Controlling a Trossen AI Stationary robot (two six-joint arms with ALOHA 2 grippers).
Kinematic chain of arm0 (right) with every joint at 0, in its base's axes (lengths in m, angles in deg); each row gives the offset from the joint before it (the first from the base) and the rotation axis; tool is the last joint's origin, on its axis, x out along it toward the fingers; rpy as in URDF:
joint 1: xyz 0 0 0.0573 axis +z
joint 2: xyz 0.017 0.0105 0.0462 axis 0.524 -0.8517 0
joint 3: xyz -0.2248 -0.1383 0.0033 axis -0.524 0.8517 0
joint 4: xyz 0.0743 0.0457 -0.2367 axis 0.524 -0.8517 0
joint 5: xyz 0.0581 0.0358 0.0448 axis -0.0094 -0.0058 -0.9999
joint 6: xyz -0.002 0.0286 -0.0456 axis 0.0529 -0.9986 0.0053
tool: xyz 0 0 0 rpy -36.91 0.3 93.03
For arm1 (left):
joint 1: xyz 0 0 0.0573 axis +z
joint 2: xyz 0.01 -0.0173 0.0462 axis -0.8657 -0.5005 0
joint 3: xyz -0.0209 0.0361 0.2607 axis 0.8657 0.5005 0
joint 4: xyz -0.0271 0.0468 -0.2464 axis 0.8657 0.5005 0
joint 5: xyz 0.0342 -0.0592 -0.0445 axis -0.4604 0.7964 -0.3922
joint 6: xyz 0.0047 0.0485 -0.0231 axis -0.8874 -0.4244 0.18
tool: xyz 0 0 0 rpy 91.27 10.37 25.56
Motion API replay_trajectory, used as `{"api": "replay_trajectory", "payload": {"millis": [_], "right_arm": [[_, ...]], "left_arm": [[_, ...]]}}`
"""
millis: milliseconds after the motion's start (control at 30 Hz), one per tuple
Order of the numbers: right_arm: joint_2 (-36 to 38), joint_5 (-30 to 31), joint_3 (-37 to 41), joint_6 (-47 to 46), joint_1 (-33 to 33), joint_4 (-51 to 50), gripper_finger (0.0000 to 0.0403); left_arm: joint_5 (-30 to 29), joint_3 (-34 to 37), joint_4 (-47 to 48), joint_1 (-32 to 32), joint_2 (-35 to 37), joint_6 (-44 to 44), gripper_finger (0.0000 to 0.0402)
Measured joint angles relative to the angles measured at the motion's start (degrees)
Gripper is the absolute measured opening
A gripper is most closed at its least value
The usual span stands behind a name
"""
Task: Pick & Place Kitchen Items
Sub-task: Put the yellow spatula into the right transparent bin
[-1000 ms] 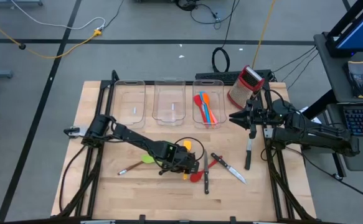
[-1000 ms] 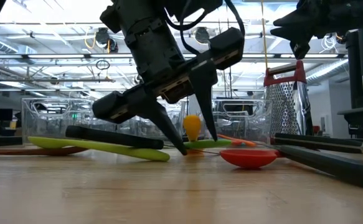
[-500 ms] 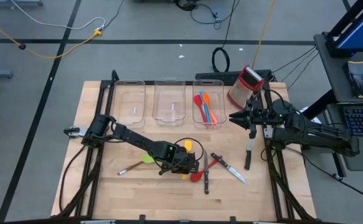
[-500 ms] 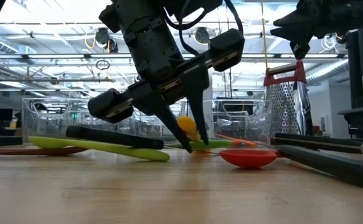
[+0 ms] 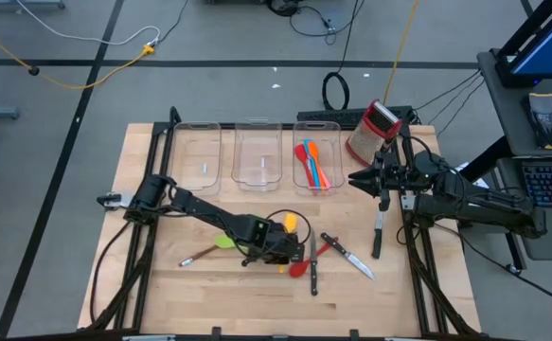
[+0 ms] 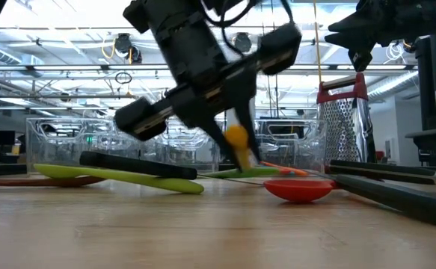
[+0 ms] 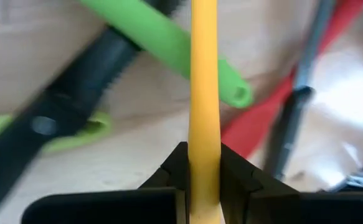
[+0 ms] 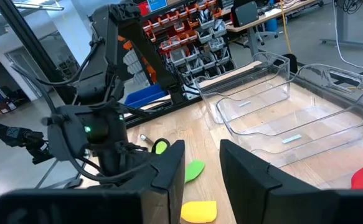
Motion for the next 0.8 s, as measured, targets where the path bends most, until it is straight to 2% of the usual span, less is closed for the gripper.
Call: {"api": "replay_trajectory", "payload": {"millis": [167, 433, 800], "right_arm": [[0.0, 0.0, 0.0, 0.0, 0.0, 0.0, 0.0093], [0.0, 0.0, 0.0, 0.0, 0.0, 0.0, 0.0093], [-0.6, -0.2, 0.0, 0.0, 0.0, 0.0, 0.0094]], "left_arm": [[0.0, -2.7, 2.1, -0.3, 0.0, -0.7, 0.0039], [-0.4, -9.6, 12.5, -1.7, 0.1, -1.4, 0.0039], [-9.7, -17.7, 12.7, -0.1, 0.1, -11.4, 0.0039]]}}
